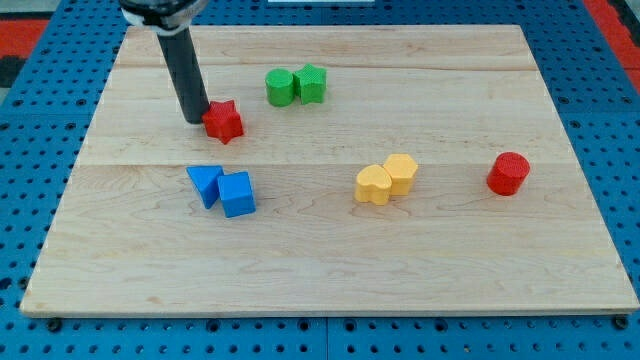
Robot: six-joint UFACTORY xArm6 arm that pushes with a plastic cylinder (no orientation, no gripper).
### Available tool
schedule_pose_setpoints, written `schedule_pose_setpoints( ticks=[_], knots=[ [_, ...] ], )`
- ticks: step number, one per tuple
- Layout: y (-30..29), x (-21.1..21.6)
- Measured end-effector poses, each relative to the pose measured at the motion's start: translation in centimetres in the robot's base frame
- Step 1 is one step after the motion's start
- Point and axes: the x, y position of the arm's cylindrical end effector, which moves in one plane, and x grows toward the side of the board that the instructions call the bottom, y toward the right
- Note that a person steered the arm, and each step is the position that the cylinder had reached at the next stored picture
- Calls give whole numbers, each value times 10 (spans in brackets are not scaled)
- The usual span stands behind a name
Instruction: Place the red star above the yellow heart
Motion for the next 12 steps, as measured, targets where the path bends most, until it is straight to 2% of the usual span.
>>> schedule_pose_setpoints(
  ticks=[4,6,7,12],
  knots=[
    [-33,9],
    [43,6],
    [47,5],
    [212,4]
  ],
)
